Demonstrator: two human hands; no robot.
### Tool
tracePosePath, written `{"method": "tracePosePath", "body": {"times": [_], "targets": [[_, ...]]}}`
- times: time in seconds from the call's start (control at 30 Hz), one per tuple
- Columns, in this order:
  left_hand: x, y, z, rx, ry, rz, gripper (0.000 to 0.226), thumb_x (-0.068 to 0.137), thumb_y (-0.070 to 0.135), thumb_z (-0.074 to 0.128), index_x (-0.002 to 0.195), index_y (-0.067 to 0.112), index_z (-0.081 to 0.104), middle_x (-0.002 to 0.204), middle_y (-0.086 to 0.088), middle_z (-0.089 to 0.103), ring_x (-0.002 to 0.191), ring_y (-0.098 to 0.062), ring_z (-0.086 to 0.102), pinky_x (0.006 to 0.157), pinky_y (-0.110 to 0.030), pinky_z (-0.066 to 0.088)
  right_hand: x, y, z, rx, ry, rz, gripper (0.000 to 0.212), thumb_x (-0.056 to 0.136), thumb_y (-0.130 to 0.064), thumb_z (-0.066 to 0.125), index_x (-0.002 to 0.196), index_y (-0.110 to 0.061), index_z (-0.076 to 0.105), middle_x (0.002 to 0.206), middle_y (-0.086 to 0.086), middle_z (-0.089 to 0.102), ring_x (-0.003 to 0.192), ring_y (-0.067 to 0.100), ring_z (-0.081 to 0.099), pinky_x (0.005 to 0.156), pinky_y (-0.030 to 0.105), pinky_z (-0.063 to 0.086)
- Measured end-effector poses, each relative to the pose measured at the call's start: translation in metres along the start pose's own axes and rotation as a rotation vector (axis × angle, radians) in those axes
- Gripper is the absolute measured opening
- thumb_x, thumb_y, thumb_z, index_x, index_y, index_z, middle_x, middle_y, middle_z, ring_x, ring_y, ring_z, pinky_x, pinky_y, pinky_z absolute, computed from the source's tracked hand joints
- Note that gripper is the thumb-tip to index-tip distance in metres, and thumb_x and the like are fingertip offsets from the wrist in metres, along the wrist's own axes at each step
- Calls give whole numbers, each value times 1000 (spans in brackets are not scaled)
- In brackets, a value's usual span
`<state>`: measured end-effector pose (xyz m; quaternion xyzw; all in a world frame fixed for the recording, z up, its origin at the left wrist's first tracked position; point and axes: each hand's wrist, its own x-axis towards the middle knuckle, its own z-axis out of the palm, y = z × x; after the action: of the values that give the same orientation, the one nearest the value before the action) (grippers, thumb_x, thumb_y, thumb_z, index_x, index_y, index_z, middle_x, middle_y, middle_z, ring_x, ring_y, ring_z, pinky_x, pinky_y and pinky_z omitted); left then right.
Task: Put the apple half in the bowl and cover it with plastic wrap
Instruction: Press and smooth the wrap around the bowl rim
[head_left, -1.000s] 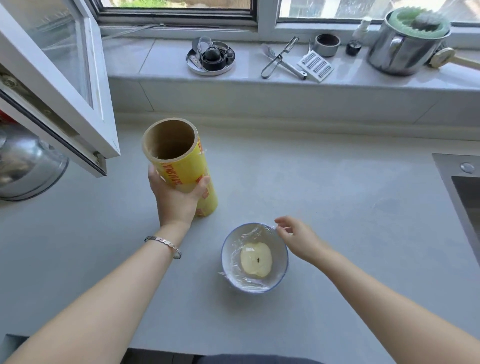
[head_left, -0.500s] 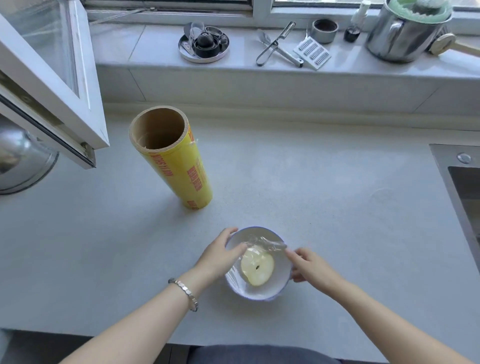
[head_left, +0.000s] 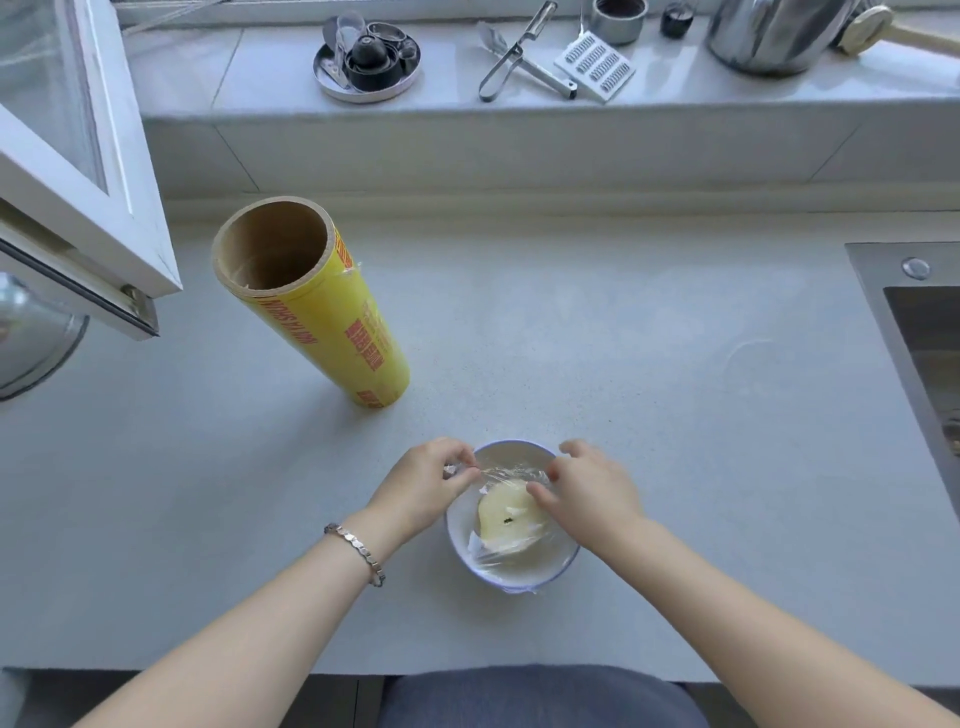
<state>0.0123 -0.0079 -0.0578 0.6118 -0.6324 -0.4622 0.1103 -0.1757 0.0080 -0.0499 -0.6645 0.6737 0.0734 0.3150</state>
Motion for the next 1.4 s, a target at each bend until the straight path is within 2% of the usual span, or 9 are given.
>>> {"method": "tracePosePath", "body": {"times": [0.23,0.47,0.7,0.8,0.9,1.0,1.13,1.23,1.4], "targets": [[-4,1,1,-293,196,-54,22,89,16,57,69,24,57,73,6,63,70,-8,55,64,-9,39,-4,11,-5,580,160,-27,13,88,-22,56,76,-16,60,96,4,63,94,17,55,86,27,40],[-4,0,14,-283,293,-71,23,94,20,47,73,27,47,56,1,50,55,-11,46,57,-18,36,-3,17,-2,826,267,15,30,92,-19,47,63,-25,49,58,-2,55,51,4,42,54,15,34],[2,5,21,-139,348,25,19,98,20,36,80,12,39,63,5,40,59,-13,39,57,-29,27,17,17,-11,669,34,-21,15,80,-28,67,76,-15,61,57,-6,41,54,8,37,55,23,29],[7,6,28,-187,369,26,19,98,17,33,84,10,42,78,2,51,79,-18,50,69,-25,35,21,22,-19,615,-34,-78,28,76,-26,71,57,-16,54,54,-7,35,46,3,34,48,16,26],[10,10,34,-370,372,-55,20,100,19,28,88,12,41,95,-1,64,91,-14,59,73,-7,41,23,22,-18,571,61,-128,29,83,-26,64,57,-21,50,62,-6,42,57,3,40,54,10,31],[13,16,39,-424,435,-118,21,100,22,24,84,14,34,90,-1,70,88,-17,62,72,-16,41,22,19,-15,547,164,-202,17,89,-23,54,77,-13,63,71,-6,50,69,9,47,62,5,35],[18,27,42,-483,555,-190,20,101,24,24,87,13,33,76,3,69,76,-13,61,61,-1,36,24,17,-12,431,261,-166,28,92,-26,48,84,-1,59,56,-2,46,62,23,43,56,28,27],[20,33,42,-526,601,-245,20,101,24,24,83,18,33,69,3,67,69,3,56,59,1,35,31,18,-6,452,341,-120,30,93,-26,47,83,0,58,78,11,69,73,32,57,63,35,35],[26,32,39,-538,677,-313,19,101,25,25,88,15,34,60,5,64,61,-11,59,52,-3,36,36,19,-1,428,392,-91,31,92,-23,48,78,2,56,72,17,69,69,37,59,63,39,40]]}}
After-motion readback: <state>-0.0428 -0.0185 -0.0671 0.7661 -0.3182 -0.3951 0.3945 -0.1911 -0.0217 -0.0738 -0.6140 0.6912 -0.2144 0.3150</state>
